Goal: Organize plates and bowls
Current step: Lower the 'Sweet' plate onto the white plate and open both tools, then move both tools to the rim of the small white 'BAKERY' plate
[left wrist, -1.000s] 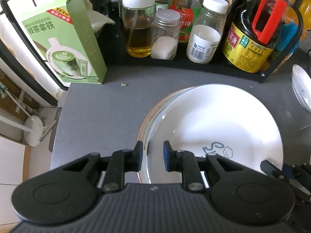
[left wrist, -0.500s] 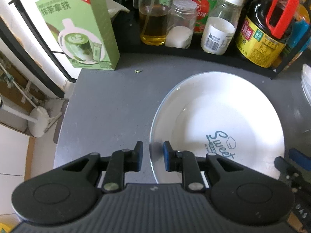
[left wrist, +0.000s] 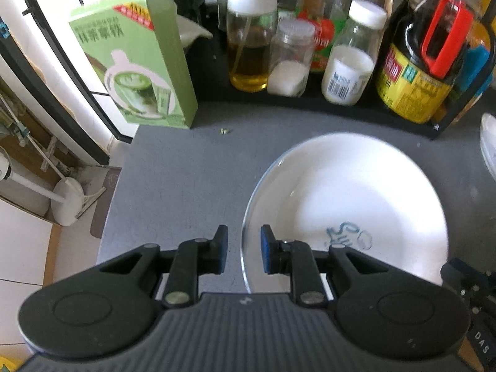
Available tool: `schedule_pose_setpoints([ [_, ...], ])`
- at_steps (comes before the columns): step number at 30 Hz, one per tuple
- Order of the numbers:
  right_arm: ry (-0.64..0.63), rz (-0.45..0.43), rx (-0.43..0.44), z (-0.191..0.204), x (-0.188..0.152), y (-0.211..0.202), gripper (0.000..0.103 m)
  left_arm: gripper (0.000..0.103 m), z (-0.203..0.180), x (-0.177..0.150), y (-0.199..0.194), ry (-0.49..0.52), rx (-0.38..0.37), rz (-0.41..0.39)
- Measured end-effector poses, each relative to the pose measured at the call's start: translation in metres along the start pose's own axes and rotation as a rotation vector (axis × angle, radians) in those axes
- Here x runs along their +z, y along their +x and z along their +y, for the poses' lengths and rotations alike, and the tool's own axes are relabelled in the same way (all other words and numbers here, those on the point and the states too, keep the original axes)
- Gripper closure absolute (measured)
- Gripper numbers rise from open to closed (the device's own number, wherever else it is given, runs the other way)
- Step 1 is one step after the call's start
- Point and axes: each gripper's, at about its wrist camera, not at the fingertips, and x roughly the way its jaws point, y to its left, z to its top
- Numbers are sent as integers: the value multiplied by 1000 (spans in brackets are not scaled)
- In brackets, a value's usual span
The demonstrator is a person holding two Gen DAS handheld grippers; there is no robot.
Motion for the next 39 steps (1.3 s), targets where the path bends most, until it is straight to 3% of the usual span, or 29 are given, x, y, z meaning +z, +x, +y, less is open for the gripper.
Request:
schedule_pose_setpoints([
  [4,50,-26,-42,-14,8,-13,87,83,-14,13,-13,11,-24,-25],
  [9,125,-91,-96,-48,25,-42,67,58,-51,27,-23,36,-91,-47],
  [13,188,-106,-117,-76,35,-60,52,55,-89,38,-28,79,-147,-63],
  [27,277,-75,-122,-164,53,-116,49,55,-224,63,-34,242,-256,-107],
  [39,215,-101,-213,-254,53,-155,46,55,-302,69,-22,225,-285,-99],
])
